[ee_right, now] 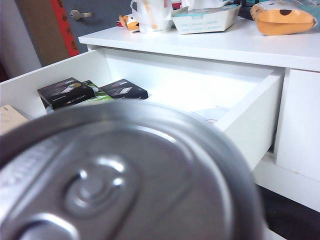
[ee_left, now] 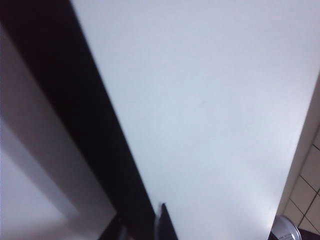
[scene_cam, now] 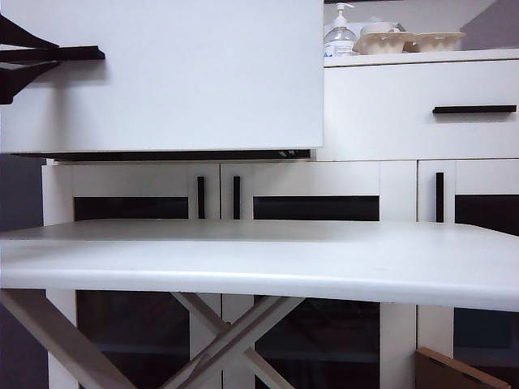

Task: Pick up a can of beer from the white table, open the left drawer, place the beer inside the drawer, and finally close the drawer.

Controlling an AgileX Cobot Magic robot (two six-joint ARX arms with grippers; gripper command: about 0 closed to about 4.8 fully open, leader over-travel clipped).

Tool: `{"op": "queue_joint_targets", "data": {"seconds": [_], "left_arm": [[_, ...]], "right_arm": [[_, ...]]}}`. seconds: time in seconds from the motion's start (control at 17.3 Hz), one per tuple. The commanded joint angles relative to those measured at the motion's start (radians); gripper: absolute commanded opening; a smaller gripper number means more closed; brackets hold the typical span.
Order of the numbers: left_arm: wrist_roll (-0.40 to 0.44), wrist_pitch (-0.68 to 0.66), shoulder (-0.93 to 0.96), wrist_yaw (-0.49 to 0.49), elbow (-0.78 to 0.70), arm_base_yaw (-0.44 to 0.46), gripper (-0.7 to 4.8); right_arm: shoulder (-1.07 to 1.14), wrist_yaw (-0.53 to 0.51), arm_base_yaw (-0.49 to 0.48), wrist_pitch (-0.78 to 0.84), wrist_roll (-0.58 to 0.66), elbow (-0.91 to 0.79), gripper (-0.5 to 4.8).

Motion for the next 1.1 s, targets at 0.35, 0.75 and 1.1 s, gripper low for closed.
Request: {"op": "queue_joint_targets", "data": {"seconds": [0.35, 0.75, 1.1], "left_arm": [[0.025, 0.023, -0.005, -0.033, -0.015, 0.009, 4.79], [0.024, 0.027, -0.011, 0.121, -0.015, 0.009, 4.79], [0.024, 0.025, -0.084, 0.33, -0.015, 0.008, 4.79]], "right_arm": [[-0.015, 0.001, 0.002, 0.07, 0.003, 0.012, -0.05], [-0.015, 0.002, 0.002, 0.071, 0.003, 0.04, -0.05], [-0.014, 0.002, 0.002, 0.108, 0.004, 0.05, -0.05]]}}
